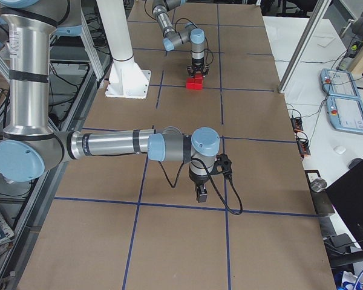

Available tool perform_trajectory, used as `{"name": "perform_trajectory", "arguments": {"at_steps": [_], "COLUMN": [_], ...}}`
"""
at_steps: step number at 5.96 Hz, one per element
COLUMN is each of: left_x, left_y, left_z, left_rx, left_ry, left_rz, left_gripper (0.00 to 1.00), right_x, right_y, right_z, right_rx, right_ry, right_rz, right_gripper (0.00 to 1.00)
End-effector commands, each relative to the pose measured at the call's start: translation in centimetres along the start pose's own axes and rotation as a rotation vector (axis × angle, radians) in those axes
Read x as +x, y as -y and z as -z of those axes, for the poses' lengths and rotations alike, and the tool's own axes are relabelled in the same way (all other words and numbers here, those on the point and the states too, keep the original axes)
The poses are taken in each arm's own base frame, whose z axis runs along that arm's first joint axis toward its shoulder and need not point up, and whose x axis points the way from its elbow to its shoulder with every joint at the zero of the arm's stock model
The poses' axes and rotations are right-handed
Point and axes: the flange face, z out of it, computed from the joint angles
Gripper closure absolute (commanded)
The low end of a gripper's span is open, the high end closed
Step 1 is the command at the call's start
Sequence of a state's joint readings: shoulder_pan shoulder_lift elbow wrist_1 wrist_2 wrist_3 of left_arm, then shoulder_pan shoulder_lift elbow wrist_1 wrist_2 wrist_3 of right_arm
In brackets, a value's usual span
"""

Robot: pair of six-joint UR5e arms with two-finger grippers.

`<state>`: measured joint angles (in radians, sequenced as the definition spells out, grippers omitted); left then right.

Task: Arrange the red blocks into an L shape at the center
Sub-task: 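Place the cube beside the farther stacked cube, toward the left arm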

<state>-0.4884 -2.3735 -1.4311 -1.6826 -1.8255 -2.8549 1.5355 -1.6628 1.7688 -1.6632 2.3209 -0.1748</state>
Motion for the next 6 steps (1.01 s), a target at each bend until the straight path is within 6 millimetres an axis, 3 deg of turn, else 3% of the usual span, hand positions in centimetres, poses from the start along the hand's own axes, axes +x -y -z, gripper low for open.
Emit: {"name": "perform_trajectory", "arguments": {"at_steps": [1,3,5,6], "left_x": [-0.14,-0.13,-0.12,-0.12], "left_y": [-0.14,-0.11,-0.2,-0.2], "left_z": [0.02,-0.06,0.02,0.02], "left_rx": [-0.003,-0.001,-0.003,-0.003], "left_ry": [0.001,0.001,0.001,0.001], "left_rz": [-0.007,-0.007,-0.021,-0.074], "left_gripper": [0.71,0.67,0.54,0.04], "right_x": [0.02,0.02,0.01,0.01], "right_y": [-0.02,-0.02,-0.01,-0.01], "right_z": [-0.02,-0.02,-0.01,-0.01], "right_rx": [-0.002,-0.002,-0.001,-0.001], "right_ry": [0.0,0.0,0.0,0.0], "right_rz": [-0.002,-0.002,-0.001,0.001], "right_gripper": [0.0,0.0,0.0,0.0]}}
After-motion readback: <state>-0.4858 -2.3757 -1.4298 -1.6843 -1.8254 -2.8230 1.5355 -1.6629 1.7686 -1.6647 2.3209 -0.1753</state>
